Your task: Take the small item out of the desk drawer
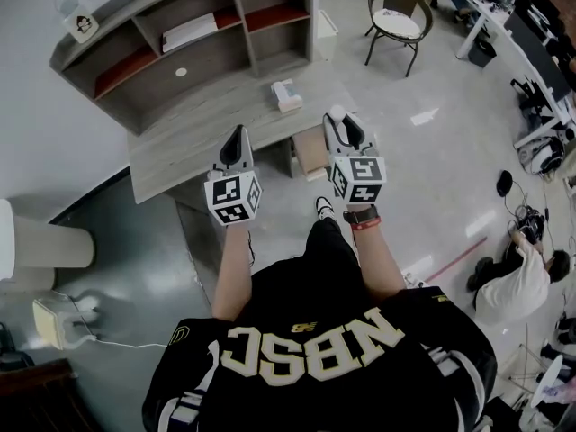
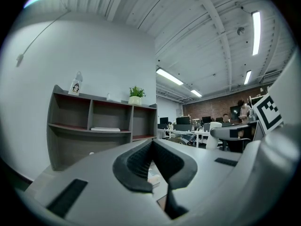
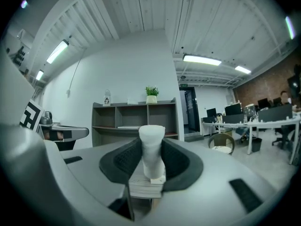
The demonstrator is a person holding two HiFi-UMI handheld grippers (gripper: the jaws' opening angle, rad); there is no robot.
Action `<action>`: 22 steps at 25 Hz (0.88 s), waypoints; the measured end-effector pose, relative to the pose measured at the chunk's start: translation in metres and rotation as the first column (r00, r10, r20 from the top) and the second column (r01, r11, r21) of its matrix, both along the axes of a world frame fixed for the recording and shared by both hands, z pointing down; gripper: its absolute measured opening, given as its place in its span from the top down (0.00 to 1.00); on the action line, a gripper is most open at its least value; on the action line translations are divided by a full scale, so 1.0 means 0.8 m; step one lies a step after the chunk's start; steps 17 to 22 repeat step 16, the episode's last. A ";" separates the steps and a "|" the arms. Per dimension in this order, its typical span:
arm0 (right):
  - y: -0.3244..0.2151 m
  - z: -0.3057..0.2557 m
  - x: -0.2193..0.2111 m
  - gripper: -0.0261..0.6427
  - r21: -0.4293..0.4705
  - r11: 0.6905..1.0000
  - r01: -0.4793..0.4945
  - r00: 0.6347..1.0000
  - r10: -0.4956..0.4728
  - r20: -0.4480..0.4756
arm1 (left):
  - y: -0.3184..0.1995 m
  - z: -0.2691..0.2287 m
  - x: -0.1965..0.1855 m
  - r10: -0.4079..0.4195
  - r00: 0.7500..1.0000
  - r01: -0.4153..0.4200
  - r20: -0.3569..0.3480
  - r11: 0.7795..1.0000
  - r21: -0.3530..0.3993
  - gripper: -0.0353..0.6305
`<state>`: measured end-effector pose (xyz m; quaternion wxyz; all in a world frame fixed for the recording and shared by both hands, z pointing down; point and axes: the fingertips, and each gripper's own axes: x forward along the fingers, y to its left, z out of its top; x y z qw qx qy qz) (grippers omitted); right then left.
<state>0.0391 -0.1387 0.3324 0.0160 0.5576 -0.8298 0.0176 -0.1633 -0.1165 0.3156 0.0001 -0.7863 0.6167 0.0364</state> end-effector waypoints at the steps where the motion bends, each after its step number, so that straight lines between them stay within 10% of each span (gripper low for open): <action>1: 0.000 0.002 -0.001 0.76 -0.009 1.000 0.006 1.000 -0.006 0.003 | 0.000 0.002 0.000 0.000 1.000 0.000 0.000 1.000 -0.005 0.93; 22: -0.100 0.078 0.001 0.76 -0.108 0.992 0.059 0.997 -0.064 -0.038 | -0.087 0.051 0.019 0.004 0.999 -0.003 0.049 1.000 -0.024 0.93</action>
